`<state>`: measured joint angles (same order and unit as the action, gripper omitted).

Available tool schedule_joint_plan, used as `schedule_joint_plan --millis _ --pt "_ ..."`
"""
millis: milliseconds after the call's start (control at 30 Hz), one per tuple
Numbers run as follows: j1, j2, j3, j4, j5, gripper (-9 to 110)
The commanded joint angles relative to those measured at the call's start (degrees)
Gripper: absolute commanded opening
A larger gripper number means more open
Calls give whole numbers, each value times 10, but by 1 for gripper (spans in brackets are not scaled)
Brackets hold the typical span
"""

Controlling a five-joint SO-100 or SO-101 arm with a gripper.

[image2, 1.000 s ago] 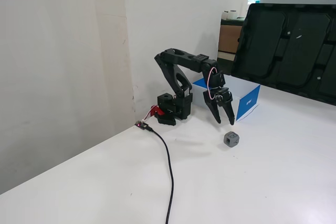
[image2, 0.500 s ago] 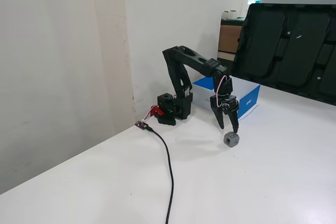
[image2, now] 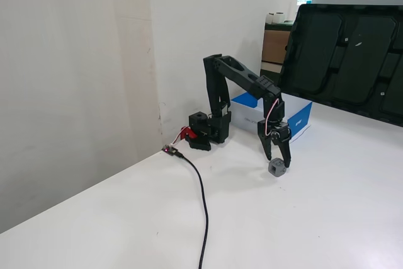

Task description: Pick the gray block and keep it in the box.

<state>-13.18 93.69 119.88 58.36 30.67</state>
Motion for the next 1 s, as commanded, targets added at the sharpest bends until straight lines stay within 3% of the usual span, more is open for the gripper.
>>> schedule_joint_plan --millis 0,533,967 --pt "-1 -2 -40 -11 7 23" --pt "20 -53 -34 -59 11 22" --pt "21 -63 -38 -70 12 14"
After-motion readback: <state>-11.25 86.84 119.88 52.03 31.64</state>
